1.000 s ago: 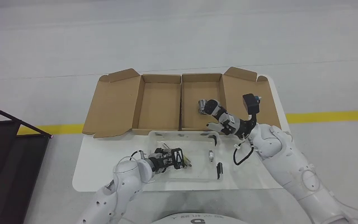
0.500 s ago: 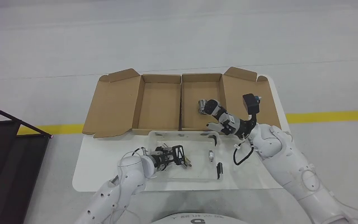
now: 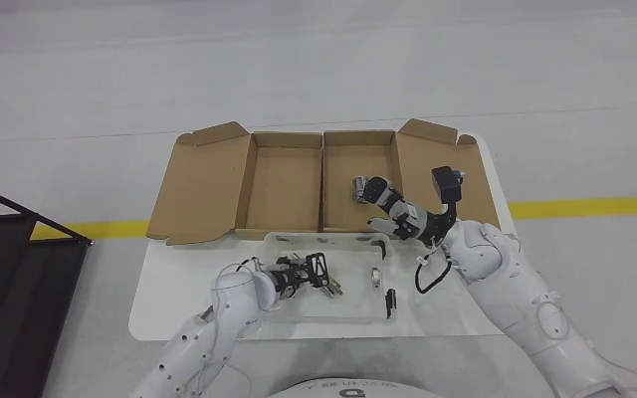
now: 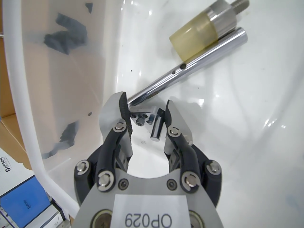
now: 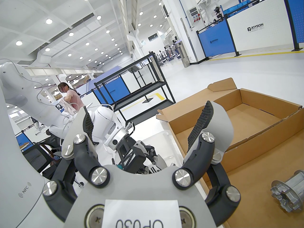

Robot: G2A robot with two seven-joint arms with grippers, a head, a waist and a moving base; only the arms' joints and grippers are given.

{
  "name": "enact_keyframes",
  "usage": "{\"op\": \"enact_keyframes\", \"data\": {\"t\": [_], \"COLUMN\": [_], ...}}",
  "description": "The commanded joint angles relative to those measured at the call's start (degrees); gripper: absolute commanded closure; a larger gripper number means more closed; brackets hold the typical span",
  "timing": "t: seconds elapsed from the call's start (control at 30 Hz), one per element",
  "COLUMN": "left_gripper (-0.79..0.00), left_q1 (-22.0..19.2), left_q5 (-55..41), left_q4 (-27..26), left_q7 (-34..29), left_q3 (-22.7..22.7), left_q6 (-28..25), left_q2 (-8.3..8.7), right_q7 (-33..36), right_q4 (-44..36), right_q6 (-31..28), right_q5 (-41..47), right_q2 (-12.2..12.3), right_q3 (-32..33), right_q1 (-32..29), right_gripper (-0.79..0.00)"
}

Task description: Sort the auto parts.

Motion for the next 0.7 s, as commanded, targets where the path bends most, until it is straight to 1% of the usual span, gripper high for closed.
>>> {"op": "enact_keyframes", "data": {"t": [0.0,0.13,0.33,0.67], "left_gripper": [0.0,0.0,0.0,0.0], "left_q1": [-0.07,0.4,3.03,6.55], "left_q5": [0.54,1.07,1.89,2.78], "left_q4": [-0.09,-1.37,-5.01,-8.68], "left_q7": [0.32,1.98,4.67,9.82], "left_q3": [-0.01,-0.68,-3.32,-7.05], "left_q6": [0.44,0.73,0.4,0.25], "left_q2": [0.04,0.29,1.13,2.25], "right_q7": [0.0,0.0,0.0,0.0], "right_q4": [0.0,0.0,0.0,0.0], "right_q6": [0.0,0.0,0.0,0.0], "right_q5": [0.0,0.0,0.0,0.0], "right_q2": [0.0,0.0,0.0,0.0], "right_q3": [0.0,0.0,0.0,0.0], "right_q1": [0.0,0.0,0.0,0.0], "right_gripper": [-0.785,-0.785,-0.785,-0.785]}}
